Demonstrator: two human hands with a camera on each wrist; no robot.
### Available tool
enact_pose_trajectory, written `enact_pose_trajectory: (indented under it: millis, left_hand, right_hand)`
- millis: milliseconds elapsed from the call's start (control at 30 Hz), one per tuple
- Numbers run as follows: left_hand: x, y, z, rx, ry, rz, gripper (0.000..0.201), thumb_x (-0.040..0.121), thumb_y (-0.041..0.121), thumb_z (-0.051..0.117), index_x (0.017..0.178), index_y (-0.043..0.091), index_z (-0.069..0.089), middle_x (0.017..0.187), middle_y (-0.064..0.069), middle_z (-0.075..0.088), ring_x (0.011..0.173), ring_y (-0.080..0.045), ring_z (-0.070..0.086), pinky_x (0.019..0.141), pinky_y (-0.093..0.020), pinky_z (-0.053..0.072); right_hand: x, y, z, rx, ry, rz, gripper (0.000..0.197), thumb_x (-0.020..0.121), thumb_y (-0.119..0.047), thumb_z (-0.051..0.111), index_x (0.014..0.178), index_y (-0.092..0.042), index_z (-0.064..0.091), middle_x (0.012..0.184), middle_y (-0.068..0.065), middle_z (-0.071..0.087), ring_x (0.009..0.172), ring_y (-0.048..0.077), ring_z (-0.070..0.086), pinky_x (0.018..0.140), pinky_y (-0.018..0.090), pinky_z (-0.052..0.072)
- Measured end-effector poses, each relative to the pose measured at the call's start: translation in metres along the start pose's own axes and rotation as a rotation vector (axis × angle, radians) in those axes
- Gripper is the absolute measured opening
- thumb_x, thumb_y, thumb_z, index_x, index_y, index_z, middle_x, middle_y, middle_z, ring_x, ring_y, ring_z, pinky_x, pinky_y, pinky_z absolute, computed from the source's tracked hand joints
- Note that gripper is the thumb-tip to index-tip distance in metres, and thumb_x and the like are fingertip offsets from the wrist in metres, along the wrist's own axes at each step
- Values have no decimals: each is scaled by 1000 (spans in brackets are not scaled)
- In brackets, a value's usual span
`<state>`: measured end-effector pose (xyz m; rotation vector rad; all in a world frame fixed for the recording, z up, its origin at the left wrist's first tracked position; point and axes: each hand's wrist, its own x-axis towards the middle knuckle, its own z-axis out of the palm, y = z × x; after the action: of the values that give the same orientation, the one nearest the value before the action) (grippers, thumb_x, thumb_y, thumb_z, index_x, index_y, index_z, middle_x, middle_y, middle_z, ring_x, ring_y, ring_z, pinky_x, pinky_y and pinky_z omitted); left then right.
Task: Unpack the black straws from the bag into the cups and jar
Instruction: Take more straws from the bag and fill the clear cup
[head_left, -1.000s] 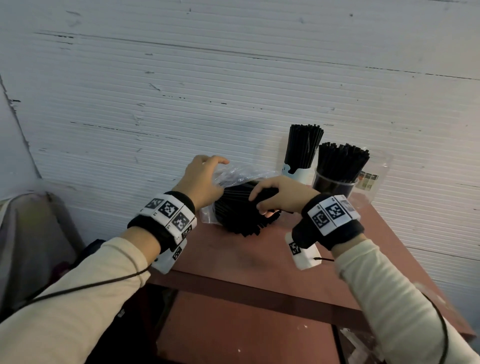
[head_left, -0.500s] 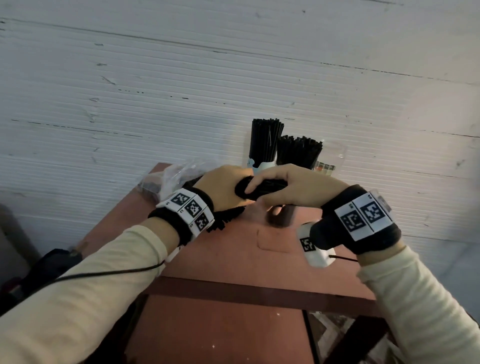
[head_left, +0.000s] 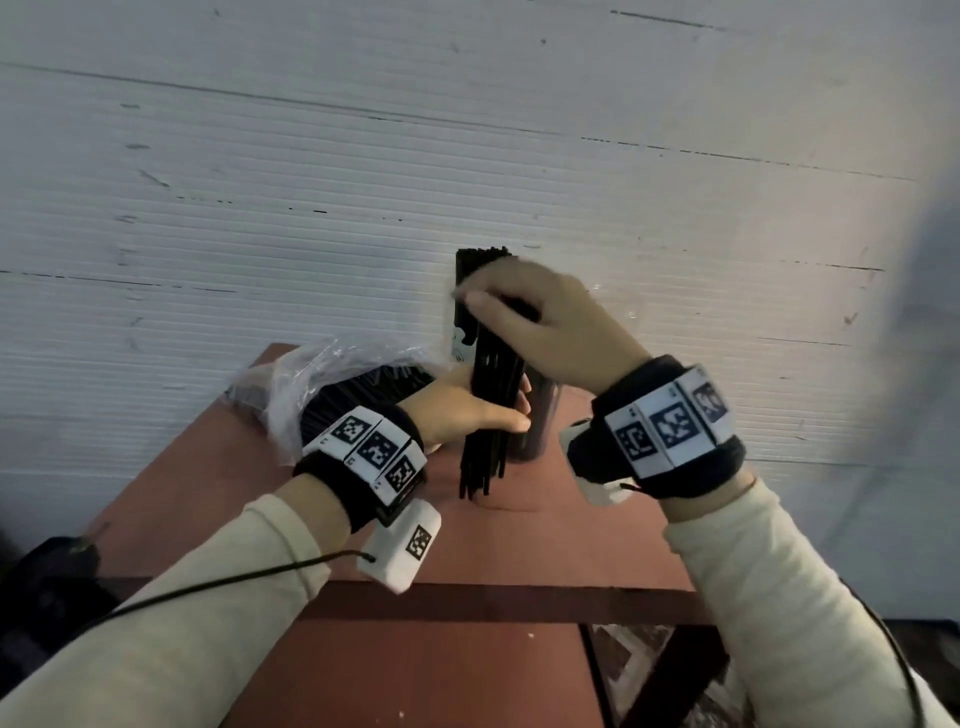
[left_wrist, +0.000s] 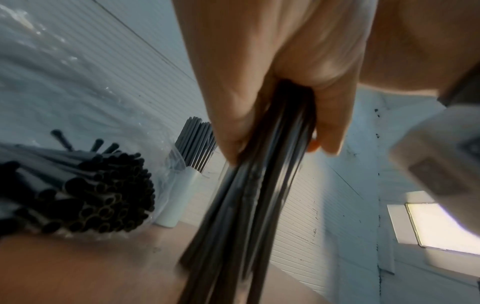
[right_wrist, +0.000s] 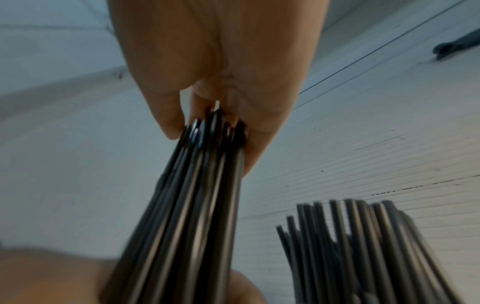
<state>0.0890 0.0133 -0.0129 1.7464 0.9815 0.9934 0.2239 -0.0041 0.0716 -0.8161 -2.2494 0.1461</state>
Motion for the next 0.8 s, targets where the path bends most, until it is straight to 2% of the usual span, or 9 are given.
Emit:
enact_pose_trajectory:
  millis: [67,100,200,267,400,467,567,633,800]
  left_hand:
    - [-1,-3,0,-22,-1,-47,18,77,-7,72,83,7,63,81,-4,66,82,-12,64,87,-28,51]
    - [-2,-3,-1,-28,5,-54,17,77,-7,71,82,6,63,80,-3,65,82,-12,63,87,-28,50]
    - [-1,-1,-2,-48,0,-59,19,78,-9,68,80,9,60,76,-1,62,77,-10,61,83,-25,47]
    - [0,0,-4,-59,-20,-65,22,78,-10,67,78,11,60,76,0,60,75,-8,59,80,-23,45]
    - [-2,-1,-4,-55,-107,-87,19,79,-12,65,79,7,61,79,-2,63,79,-7,62,80,-18,48]
    - [-3,-5,-4,-58,-122,-111,17,79,-11,66,82,5,63,83,-4,66,85,-10,63,85,-20,49]
    - [-3,-10,-2,-53,-108,-175,16,80,-8,68,88,6,66,91,-5,70,91,-11,66,89,-22,49]
    - [-4,-12,0,-33,-124,-206,14,81,-3,70,90,7,66,92,-4,70,89,-9,66,85,-17,50]
    - [-4,-10,1,-53,-148,-210,12,87,15,70,78,11,62,76,-4,62,79,-12,61,86,-22,49]
  right_hand:
    - [-3,8,13,-55,-127,43,30,98,-36,51,121,-21,64,119,-8,64,109,0,56,97,18,43]
    - [-4,11,17,-54,-134,38,31,98,-35,52,124,-22,63,122,-8,63,111,0,55,98,16,41]
    - [-3,12,21,8,-6,-56,34,95,-28,59,127,-20,60,124,-9,60,111,-7,50,100,12,37]
    - [-1,13,23,40,72,-121,36,93,-23,61,129,-18,58,126,-7,58,114,-4,50,102,16,38]
    - [-1,21,27,-14,20,-89,22,91,-18,62,112,-15,68,111,-6,65,105,0,56,95,9,39]
    - [-3,25,28,5,76,-82,18,90,-17,64,106,-14,69,107,-6,66,102,1,58,93,8,39]
    - [-4,25,28,21,104,-55,17,88,-16,65,104,-14,69,105,-5,67,99,1,59,89,6,39]
    - [-3,25,28,19,104,-50,17,87,-15,66,103,-12,69,103,-4,67,98,3,59,88,6,39]
    - [-2,25,26,24,119,-52,19,87,-16,67,105,-13,68,102,-3,67,97,3,59,88,7,40]
